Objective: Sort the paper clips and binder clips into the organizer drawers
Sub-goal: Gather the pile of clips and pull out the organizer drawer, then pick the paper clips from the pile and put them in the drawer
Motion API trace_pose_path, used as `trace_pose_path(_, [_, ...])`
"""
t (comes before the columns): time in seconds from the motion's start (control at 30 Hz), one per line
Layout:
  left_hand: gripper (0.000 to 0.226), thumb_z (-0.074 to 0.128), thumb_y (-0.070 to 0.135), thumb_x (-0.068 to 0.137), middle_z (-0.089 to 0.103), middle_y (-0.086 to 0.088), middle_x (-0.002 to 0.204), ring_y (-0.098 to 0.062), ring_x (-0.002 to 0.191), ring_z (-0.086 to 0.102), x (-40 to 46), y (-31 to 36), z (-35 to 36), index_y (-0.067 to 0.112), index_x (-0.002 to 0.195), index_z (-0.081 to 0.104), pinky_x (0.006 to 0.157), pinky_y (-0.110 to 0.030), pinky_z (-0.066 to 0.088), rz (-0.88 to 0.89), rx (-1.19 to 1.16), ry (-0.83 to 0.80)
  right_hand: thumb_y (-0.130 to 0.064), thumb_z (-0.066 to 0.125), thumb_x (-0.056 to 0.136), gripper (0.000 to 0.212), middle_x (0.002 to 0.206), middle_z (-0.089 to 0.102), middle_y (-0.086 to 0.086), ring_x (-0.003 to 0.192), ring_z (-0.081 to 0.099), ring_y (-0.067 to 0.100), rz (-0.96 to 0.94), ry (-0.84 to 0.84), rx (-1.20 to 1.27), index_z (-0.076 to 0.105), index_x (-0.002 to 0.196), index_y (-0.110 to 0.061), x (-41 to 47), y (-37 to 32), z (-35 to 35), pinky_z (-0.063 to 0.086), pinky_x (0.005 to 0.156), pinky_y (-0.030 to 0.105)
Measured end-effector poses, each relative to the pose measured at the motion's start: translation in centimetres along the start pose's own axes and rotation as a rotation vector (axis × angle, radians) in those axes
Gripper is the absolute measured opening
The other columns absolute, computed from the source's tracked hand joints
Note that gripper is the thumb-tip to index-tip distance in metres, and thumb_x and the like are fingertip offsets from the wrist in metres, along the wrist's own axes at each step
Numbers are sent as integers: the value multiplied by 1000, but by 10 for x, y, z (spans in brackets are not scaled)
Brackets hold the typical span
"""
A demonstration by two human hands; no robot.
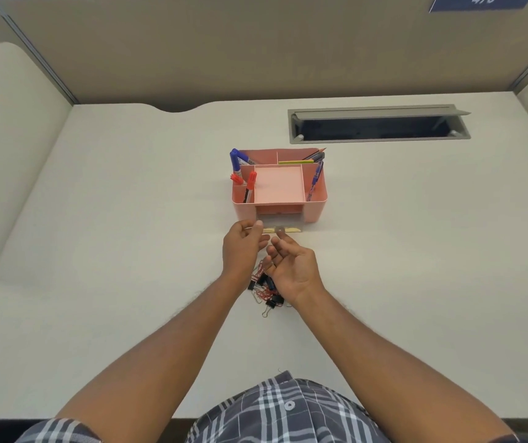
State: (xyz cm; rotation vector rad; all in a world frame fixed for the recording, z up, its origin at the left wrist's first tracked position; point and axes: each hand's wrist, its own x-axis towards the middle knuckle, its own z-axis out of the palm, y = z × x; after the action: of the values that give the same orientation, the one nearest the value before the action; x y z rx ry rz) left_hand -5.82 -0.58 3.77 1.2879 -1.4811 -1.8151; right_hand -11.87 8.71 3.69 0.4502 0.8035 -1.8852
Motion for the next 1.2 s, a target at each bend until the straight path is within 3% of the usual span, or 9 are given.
trace_pose_path(0.23, [26, 62, 36, 92, 72, -5, 101, -15, 87, 73, -1, -1, 1, 19, 112, 61, 89, -42, 58, 3, 30, -8, -4, 52, 91, 33, 81, 68, 6, 66, 62, 15, 2, 32, -24, 63, 122, -9, -3, -2, 4, 50, 61, 25])
trace_pose_path(0.37, [30, 60, 43, 93, 72, -4, 99, -14, 85, 73, -1, 0, -3, 17, 108, 63, 84, -35, 59, -11, 24, -19, -1, 55, 89, 19, 71, 64, 8, 58, 57, 15, 33, 161, -145, 62, 107, -2, -3, -9, 7, 49, 52, 23])
trace_pose_path(0.5, [20, 53, 31, 97, 70, 3, 102, -13, 90, 68, -2, -8, -16, 19, 108, 64, 85, -33, 55, 62, 267, 42, -1, 58, 87, 11, 74, 62, 7, 56, 55, 13, -24, 263, -571, 64, 95, 1, -7, -29, -3, 49, 51, 23])
trace_pose_path(0.57, [23, 52, 17, 96, 69, -1, 112, -14, 97, 62, -2, -15, -26, 17, 116, 64, 87, -26, 48, 154, 545, 7, -3, 56, 87, 23, 81, 65, 4, 66, 59, 16, -163, 291, -1025, 66, 107, -6, -9, -40, -16, 53, 63, 29])
trace_pose_path(0.67, [29, 54, 14, 95, 63, -7, 121, -21, 107, 59, -2, -25, -33, 12, 124, 62, 90, -27, 44, 247, 892, -153, -11, 50, 91, 30, 107, 70, 2, 99, 63, 20, -391, 259, -1690, 69, 115, -14, -10, -49, -33, 50, 90, 32])
trace_pose_path(0.77, [33, 60, 24, 94, 58, -10, 120, -27, 110, 56, -4, -31, -32, 12, 125, 61, 93, -36, 46, 285, 1063, -245, -14, 50, 94, 28, 115, 70, 6, 105, 63, 25, -394, 190, -1895, 70, 113, -11, -7, -47, -39, 49, 90, 32])
trace_pose_path(1.0, [14, 61, 17, 92, 59, -10, 101, -28, 95, 56, -10, -33, -21, 11, 104, 66, 77, -35, 46, 414, 1177, -285, -23, 63, 91, 16, 94, 58, 11, 87, 59, 31, -510, 123, -2123, 66, 91, -8, 2, -27, -35, 40, 67, 30])
trace_pose_path(1.1, [10, 59, 9, 91, 60, -10, 98, -29, 92, 57, -12, -33, -19, 9, 99, 65, 75, -35, 46, 413, 1183, -296, -20, 64, 91, 15, 97, 59, 13, 89, 59, 31, -534, 134, -2188, 67, 96, -7, 5, -21, -34, 43, 69, 32])
trace_pose_path(1.2, [25, 53, 2, 90, 62, -11, 105, -29, 97, 58, -13, -33, -16, 8, 112, 63, 82, -39, 49, 411, 1144, -319, -16, 63, 91, 12, 100, 59, 14, 92, 59, 33, -505, 141, -2199, 67, 97, -6, 6, -20, -33, 50, 76, 38])
